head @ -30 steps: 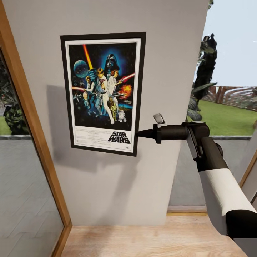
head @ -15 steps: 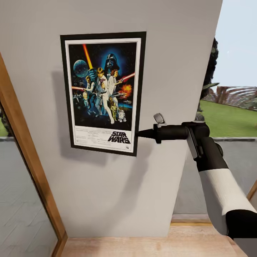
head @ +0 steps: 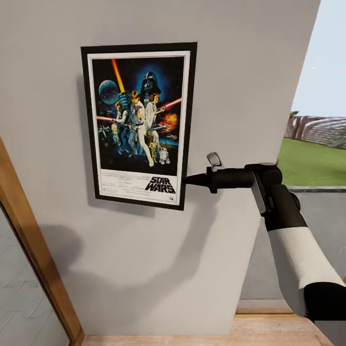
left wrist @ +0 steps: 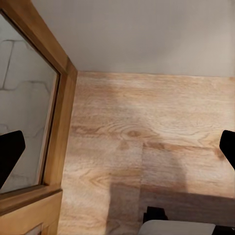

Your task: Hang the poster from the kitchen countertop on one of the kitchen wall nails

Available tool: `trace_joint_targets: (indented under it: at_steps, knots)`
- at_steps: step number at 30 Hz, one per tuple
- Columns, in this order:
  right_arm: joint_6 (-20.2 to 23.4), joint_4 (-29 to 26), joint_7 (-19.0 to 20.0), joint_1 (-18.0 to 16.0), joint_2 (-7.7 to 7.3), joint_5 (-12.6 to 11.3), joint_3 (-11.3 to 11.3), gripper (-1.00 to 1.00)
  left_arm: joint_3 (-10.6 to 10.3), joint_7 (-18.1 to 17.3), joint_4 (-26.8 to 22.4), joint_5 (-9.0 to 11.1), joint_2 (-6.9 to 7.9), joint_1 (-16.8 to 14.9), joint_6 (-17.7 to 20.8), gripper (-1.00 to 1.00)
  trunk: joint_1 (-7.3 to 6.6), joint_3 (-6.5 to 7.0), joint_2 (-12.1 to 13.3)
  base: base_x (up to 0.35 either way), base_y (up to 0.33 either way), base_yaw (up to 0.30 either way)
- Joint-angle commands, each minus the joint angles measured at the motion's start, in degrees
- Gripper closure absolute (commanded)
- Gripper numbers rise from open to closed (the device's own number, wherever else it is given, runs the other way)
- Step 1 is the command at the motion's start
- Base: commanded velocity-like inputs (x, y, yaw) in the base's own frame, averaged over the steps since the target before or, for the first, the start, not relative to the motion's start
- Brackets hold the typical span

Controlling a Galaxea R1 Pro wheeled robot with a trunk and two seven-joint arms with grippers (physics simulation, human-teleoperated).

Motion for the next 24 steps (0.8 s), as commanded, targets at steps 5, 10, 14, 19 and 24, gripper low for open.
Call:
trace_joint_targets:
  at_steps: [5,10,14,19,24]
  knots:
    - [0.83,-0.06,0.17,-0.02,-0.03,-0.29,0.11,1.0,0.02,-0.03,-0.16,-0.01,-0.01,0.05,0.37,-1.0,0.03,-0.01,-0.03,0.029,0.0,0.0]
    - [0.83,-0.13,0.17,-0.02,-0.04,-0.32,0.12,1.0,0.04,-0.03,-0.16,0.01,-0.01,0.05,0.37,-1.0,0.03,-0.01,-0.03,0.007,0.0,0.0]
    - [0.83,-0.21,0.17,-0.02,-0.04,-0.37,0.11,1.0,0.04,-0.03,-0.16,-0.02,-0.01,0.05,0.35,-1.0,0.03,-0.01,-0.03,0.001,0.0,0.0]
    - [0.83,-0.27,0.17,-0.02,-0.05,-0.38,0.13,1.0,0.05,-0.03,-0.16,-0.02,-0.01,0.05,0.37,-1.0,0.03,-0.01,-0.03,0.002,0.0,0.0]
    - [0.83,-0.33,0.17,-0.02,-0.05,-0.38,0.13,1.0,0.05,-0.03,-0.16,-0.01,-0.01,0.05,0.37,-1.0,0.03,-0.01,-0.03,0.125,0.0,0.0]
